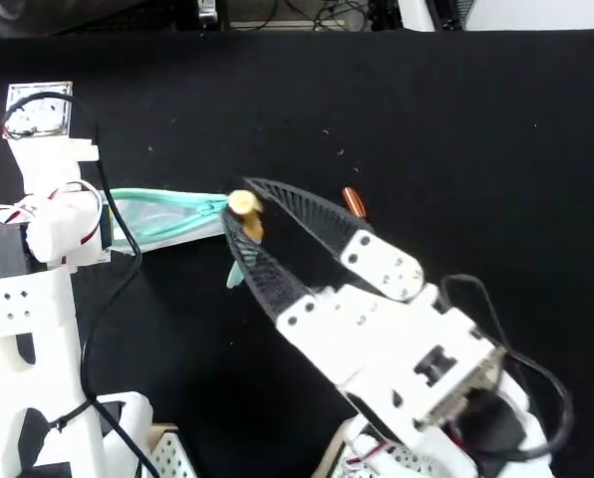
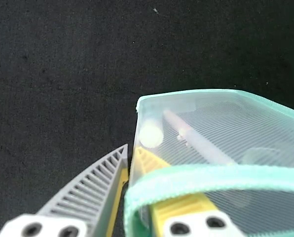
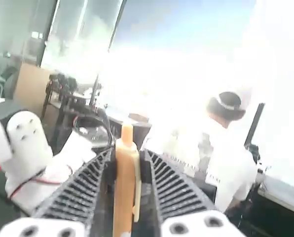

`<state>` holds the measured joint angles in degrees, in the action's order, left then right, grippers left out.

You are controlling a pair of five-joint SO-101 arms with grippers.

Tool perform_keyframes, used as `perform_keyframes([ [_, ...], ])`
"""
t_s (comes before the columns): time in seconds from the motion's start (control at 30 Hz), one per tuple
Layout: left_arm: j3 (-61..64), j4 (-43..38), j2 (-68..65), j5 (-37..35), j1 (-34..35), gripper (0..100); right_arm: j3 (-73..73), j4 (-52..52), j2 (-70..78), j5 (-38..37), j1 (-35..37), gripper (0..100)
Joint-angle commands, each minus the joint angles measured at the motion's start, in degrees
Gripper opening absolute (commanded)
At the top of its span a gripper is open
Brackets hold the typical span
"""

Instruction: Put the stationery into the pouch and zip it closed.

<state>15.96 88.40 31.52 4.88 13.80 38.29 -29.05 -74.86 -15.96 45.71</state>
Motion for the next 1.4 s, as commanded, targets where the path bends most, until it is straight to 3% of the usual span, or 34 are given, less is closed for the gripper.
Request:
perform_keyframes([
  [0.0,3.38,-1.23,-1.14,0.7,1.27,3,-2.42,5.45,3.21,0.35,2.99,1.2],
  [0.13,3.38,-1.23,-1.14,0.7,1.27,3,-2.42,10.11,5.49,2.29,7.21,1.2],
  [0.4,3.38,-1.23,-1.14,0.79,1.27,3,5.41,22.59,12.97,2.29,7.21,1.2],
  [0.57,3.38,-1.23,-1.14,0.79,1.27,3,14.29,33.49,17.98,2.29,0.35,1.2],
  [0.7,3.38,-1.23,-1.14,0.79,1.27,3,20.35,34.99,19.21,2.46,-4.04,1.2],
  [0.9,3.38,-1.23,-1.14,0.79,1.27,3,18.95,16.53,17.8,2.37,-2.46,3.0],
  [1.1,3.38,-1.23,-1.14,0.79,1.27,3,-0.48,-10.81,17.89,2.81,0.09,24.0],
  [1.27,3.38,-1.23,-1.14,0.79,1.27,3,-18.07,-24.7,17.45,2.55,-0.44,24.7],
  [1.37,3.38,-1.23,-1.14,0.79,1.27,3,-25.36,-29.01,17.36,2.64,-4.66,20.4],
])
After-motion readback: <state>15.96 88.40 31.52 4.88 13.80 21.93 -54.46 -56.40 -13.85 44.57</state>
